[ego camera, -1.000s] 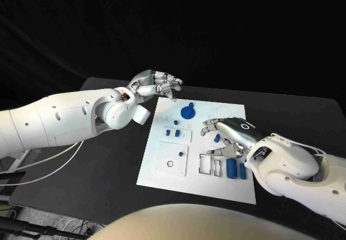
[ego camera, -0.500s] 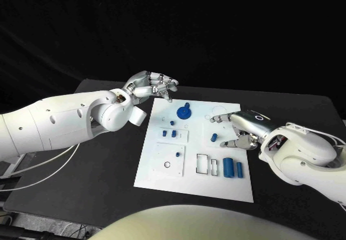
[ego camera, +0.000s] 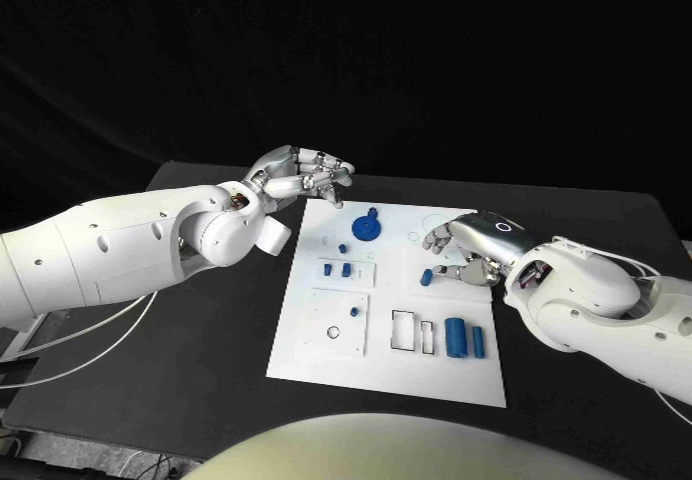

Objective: Assemble the parts on the task board

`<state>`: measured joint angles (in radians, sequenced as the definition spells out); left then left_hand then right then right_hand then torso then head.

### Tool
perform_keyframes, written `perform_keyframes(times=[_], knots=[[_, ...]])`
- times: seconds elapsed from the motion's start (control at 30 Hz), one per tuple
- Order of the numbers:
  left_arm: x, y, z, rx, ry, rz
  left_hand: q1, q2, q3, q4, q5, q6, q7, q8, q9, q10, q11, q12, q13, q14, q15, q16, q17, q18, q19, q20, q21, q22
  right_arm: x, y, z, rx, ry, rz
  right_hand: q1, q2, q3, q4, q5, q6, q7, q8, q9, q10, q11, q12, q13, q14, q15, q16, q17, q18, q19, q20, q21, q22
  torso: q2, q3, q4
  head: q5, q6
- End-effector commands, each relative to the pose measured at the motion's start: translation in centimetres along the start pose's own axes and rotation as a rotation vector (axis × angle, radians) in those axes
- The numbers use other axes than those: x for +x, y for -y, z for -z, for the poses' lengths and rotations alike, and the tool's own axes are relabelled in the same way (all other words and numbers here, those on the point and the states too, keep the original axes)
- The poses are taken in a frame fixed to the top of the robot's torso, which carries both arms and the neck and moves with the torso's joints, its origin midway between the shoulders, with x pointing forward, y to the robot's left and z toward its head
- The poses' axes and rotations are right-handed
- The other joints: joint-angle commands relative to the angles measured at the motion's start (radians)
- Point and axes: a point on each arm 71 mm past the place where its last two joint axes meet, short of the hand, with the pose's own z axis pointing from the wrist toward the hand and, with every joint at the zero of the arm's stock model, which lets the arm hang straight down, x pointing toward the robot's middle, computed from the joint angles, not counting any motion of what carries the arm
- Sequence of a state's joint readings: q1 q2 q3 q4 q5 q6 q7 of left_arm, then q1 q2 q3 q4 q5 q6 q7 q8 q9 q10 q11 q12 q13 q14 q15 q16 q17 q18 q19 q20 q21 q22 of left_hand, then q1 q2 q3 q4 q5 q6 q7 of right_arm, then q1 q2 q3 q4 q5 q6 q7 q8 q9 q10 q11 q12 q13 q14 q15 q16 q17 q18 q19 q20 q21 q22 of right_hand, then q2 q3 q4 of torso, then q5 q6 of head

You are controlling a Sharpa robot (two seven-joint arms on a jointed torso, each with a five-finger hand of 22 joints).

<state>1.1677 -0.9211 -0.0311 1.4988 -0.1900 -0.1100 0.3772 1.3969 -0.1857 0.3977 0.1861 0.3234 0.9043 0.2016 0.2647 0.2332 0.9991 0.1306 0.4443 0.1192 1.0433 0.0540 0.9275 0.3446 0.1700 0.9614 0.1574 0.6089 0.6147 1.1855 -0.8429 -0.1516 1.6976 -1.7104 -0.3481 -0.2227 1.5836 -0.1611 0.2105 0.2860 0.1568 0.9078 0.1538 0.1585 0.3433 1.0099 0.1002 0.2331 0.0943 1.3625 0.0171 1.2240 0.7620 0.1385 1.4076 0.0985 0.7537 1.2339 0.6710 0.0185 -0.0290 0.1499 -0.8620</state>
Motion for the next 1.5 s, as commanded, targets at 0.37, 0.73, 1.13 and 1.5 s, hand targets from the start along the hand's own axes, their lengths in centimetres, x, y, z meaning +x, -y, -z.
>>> perform_keyframes(times=[0.37, 0.73, 1.13, 1.5], knots=[[0.1, 0.1, 0.1, 0.005, -0.012, 0.010, 0.003, 0.009, 0.006, 0.000, 0.004, -0.004, 0.001, -0.006, 0.002, -0.004, -0.001, -0.003, 0.002, 0.002, 0.005, -0.003, 0.002, 0.011, 0.005, -0.001, -0.004, 0.001, 1.5, -0.6, -0.5, -0.031, -0.124, 0.028, -0.041, -0.025, 0.040, -0.001, 0.001, 0.037, -0.002, 0.013, -0.017, 0.021, -0.002, -0.028, -0.015, 0.044, -0.003, 0.050, 0.093, -0.028, 0.033, -0.002, 0.114, 0.054, 0.000, 0.0001, -0.0014, 0.006, -0.011], [0.0, 0.1, 0.1, 0.004, -0.011, 0.010, 0.003, 0.010, 0.006, -0.001, 0.004, -0.004, 0.001, -0.006, 0.002, -0.004, -0.001, -0.003, 0.002, 0.002, 0.005, -0.003, 0.003, 0.011, 0.005, -0.001, -0.004, 0.001, 1.7, -0.8, -0.2, -0.032, -0.143, 0.028, -0.045, -0.032, 0.064, -0.004, 0.027, 0.048, -0.002, 0.018, -0.023, 0.032, -0.003, -0.036, -0.018, 0.052, -0.004, 0.061, 0.115, -0.032, 0.040, -0.004, 0.139, 0.068, -0.001, 0.0015, -0.0016, 0.009, -0.011], [0.1, 0.1, 0.1, 0.004, -0.013, 0.010, 0.004, 0.012, 0.008, -0.002, 0.004, -0.004, 0.001, -0.006, 0.002, -0.004, -0.001, -0.003, 0.002, 0.003, 0.005, -0.003, 0.003, 0.011, 0.006, -0.001, -0.003, 0.002, 1.7, -1.1, -0.5, -0.038, -0.131, 0.017, -0.048, -0.030, 0.110, -0.005, 0.036, 0.062, -0.003, 0.024, -0.029, 0.052, -0.004, -0.043, -0.020, 0.062, -0.006, 0.075, 0.146, -0.039, 0.049, -0.005, 0.186, 0.092, -0.001, -0.0001, -0.0012, 0.006, -0.011], [0.0, 0.1, 0.2, 0.003, -0.011, 0.010, 0.004, 0.012, 0.008, -0.002, 0.004, -0.004, 0.001, -0.006, 0.002, -0.004, -0.001, -0.003, 0.002, 0.003, 0.005, -0.003, 0.003, 0.011, 0.006, -0.001, -0.003, 0.002, 2.1, -1.0, -0.7, -0.031, -0.145, 0.004, -0.072, -0.015, 0.199, -0.016, 0.028, 0.125, -0.024, 0.068, -0.012, 0.136, -0.025, -0.054, -0.014, 0.101, -0.022, 0.130, 0.269, -0.064, 0.083, -0.017, 0.357, 0.169, 0.000, -0.0002, -0.0009, 0.009, -0.011]])
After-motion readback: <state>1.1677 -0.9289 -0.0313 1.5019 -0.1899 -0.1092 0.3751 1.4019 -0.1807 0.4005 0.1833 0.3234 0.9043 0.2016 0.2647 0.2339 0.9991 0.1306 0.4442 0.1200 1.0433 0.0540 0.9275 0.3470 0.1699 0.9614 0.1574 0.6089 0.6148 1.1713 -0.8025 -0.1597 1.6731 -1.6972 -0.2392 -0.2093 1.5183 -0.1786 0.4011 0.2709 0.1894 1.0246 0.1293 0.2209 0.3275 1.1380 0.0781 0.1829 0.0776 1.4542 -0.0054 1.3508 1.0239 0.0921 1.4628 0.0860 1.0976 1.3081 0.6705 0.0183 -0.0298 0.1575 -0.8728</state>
